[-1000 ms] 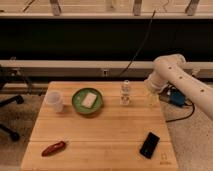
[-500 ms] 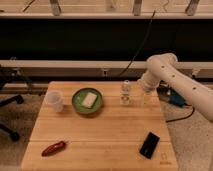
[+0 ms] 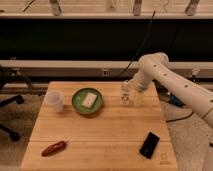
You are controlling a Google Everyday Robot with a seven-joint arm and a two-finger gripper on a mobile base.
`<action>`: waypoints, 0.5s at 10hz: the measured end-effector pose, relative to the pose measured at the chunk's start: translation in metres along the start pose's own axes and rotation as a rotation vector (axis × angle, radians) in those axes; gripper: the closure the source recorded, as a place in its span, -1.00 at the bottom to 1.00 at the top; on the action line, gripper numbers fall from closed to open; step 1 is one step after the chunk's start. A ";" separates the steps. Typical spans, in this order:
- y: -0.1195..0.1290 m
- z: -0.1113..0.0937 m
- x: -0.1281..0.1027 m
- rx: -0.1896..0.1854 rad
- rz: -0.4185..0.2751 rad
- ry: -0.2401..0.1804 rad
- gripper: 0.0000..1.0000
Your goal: Knock the bottle over
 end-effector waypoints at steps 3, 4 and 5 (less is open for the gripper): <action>0.007 -0.001 -0.021 -0.015 -0.030 -0.035 -0.60; 0.014 -0.005 -0.032 -0.023 -0.042 -0.059 -0.60; 0.018 -0.008 -0.037 -0.030 -0.045 -0.079 -0.60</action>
